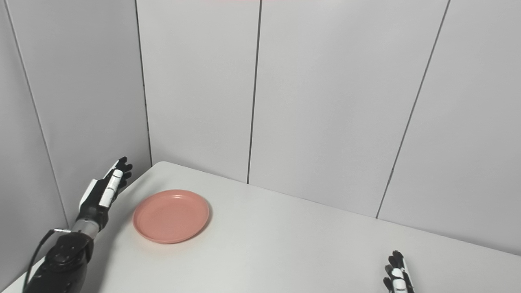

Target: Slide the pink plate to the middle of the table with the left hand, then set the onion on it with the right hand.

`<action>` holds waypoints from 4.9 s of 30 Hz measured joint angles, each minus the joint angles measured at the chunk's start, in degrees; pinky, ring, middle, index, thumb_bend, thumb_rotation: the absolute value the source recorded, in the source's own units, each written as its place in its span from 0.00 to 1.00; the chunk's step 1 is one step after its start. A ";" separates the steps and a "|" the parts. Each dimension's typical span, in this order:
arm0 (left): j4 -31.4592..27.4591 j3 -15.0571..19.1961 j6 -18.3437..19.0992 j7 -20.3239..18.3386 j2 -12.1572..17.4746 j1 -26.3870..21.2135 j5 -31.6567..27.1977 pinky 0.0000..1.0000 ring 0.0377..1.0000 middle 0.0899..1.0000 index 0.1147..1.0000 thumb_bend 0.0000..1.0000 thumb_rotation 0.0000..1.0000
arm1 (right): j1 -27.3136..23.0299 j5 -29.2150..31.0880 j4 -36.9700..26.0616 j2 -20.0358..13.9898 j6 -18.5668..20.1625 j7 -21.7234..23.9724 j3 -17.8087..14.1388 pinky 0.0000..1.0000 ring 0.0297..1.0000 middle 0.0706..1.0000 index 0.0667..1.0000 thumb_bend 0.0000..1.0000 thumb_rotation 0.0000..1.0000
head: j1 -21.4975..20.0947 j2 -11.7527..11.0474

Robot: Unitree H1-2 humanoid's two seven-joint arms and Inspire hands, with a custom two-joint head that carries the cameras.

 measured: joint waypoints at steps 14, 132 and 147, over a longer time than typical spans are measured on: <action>5.89 -0.04 -3.35 -0.92 -0.38 -0.77 -1.17 0.98 0.95 0.96 0.96 0.68 1.00 | 0.58 -0.42 -2.44 -0.12 0.36 -0.18 0.00 1.00 1.00 1.00 1.00 0.22 1.00 | 0.09 0.88; 7.50 -9.31 -4.23 -5.76 -14.17 -6.73 -2.46 0.94 0.94 0.93 0.93 0.64 1.00 | 1.23 -0.38 0.39 0.59 -0.16 -0.21 -0.20 1.00 1.00 1.00 1.00 0.45 1.00 | -5.54 6.15; 6.42 -10.41 -4.28 -7.17 -16.03 -6.50 -2.14 0.93 0.93 0.93 0.92 0.68 1.00 | 1.07 -0.76 0.13 0.41 -0.32 -0.07 -0.13 1.00 1.00 1.00 1.00 0.44 1.00 | -8.44 7.29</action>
